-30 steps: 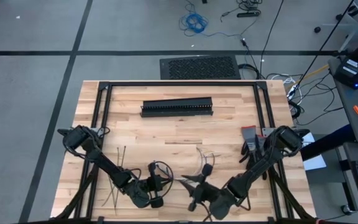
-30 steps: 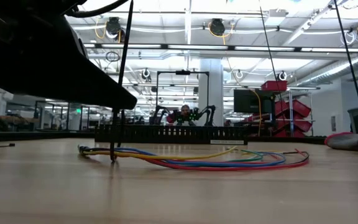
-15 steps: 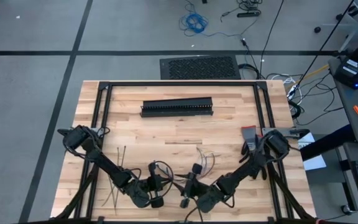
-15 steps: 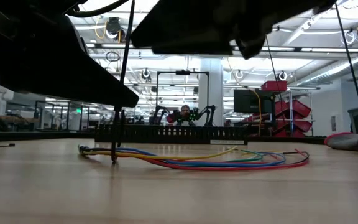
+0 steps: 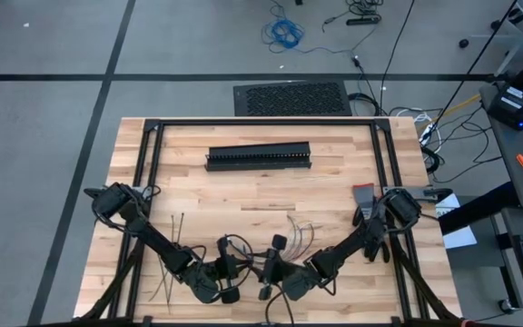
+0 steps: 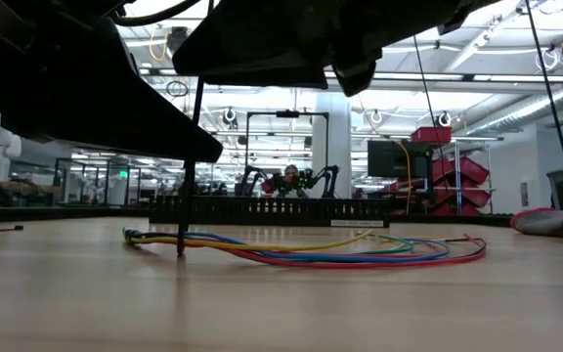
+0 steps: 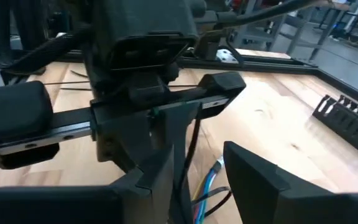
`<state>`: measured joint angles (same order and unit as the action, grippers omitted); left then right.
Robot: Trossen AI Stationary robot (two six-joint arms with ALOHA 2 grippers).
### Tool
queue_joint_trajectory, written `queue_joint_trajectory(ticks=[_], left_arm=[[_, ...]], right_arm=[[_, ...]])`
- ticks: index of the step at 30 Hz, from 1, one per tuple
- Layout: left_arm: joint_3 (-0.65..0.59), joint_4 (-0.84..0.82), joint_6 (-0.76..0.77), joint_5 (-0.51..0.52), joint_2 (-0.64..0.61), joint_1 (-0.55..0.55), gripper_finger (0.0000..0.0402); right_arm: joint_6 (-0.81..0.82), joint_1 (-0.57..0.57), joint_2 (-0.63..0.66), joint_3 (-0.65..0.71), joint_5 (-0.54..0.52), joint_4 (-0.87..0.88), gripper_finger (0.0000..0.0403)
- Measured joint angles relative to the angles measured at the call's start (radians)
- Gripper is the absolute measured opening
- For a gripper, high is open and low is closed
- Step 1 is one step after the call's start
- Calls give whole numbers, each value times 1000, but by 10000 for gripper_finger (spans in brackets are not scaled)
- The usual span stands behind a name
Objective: Ziptie cables
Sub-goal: Wrap the zip tie around the cable wires
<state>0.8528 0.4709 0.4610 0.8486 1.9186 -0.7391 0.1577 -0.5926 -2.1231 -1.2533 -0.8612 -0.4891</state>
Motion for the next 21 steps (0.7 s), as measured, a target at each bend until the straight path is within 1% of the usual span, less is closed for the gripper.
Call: queue_joint_trajectory(ticks=[3, 8, 10, 16, 18, 21], left_arm=[[0, 0, -1, 0, 0, 0, 1], [0, 0, -3, 0, 0, 0, 1], [0, 0, -3, 1, 0, 0, 1], [0, -3, -3, 0, 0, 0, 1], [0, -3, -3, 1, 0, 0, 1], [1, -3, 2, 11, -1, 1, 1]], right_arm=[[3, -2, 0, 0, 0, 10, 100], [6, -2, 0, 0, 2, 44, 30], [6, -2, 0, 0, 5, 48, 9], [17, 5, 0, 0, 49, 44, 1], [22, 9, 0, 0, 32, 44, 1], [3, 7, 0, 0, -36, 35, 1]])
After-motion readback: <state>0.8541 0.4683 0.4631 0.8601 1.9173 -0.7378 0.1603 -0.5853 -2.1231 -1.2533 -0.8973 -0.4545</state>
